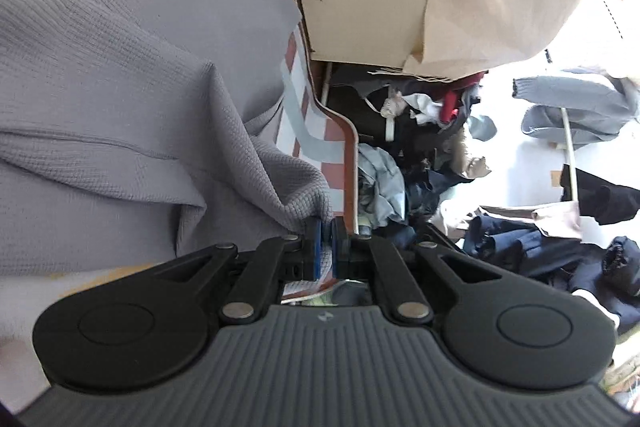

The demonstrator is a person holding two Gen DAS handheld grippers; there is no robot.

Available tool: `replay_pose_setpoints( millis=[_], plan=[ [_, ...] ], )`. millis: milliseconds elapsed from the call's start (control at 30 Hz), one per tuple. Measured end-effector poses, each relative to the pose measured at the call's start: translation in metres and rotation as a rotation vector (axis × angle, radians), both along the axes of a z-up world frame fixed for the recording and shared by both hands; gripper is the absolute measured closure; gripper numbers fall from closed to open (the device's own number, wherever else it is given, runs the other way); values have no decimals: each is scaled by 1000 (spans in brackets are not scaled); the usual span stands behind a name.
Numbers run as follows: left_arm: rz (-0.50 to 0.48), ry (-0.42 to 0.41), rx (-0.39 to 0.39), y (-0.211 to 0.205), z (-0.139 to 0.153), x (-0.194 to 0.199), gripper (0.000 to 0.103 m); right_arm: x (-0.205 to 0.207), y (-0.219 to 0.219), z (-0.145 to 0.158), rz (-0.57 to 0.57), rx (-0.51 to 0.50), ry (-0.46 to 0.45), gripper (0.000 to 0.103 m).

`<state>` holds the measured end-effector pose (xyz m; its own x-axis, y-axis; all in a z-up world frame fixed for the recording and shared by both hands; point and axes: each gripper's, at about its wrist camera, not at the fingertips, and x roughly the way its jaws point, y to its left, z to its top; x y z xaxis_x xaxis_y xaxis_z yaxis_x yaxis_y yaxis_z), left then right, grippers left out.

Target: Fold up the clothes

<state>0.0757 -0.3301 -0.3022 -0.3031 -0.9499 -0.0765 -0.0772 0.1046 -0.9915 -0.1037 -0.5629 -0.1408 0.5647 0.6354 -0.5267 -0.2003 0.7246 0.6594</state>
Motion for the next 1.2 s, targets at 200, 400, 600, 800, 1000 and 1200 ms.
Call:
replay_pose_setpoints(
  millis=[200, 400, 600, 800, 1000, 1200],
  plan=[
    [-7, 12, -30, 2, 0, -3, 99, 3, -6, -14, -44, 83, 15, 57],
    [-65, 31, -89, -9, 10, -9, 99, -1, -19, -42, -94, 386, 24, 37],
    [-55, -21, -83, -11, 23, -8, 99, -4, -9, -34, -82, 377, -3, 65],
    [-38, -219, 20, -9, 48, 1, 99, -20, -14, -22, -190, 328, -49, 85],
    [-20, -751, 411, 18, 106, 4, 98, -46, -46, 13, -427, 292, -232, 88],
    [169, -1016, 836, 118, 128, 27, 87, -72, -84, 55, -595, 126, -350, 90]
  ],
)
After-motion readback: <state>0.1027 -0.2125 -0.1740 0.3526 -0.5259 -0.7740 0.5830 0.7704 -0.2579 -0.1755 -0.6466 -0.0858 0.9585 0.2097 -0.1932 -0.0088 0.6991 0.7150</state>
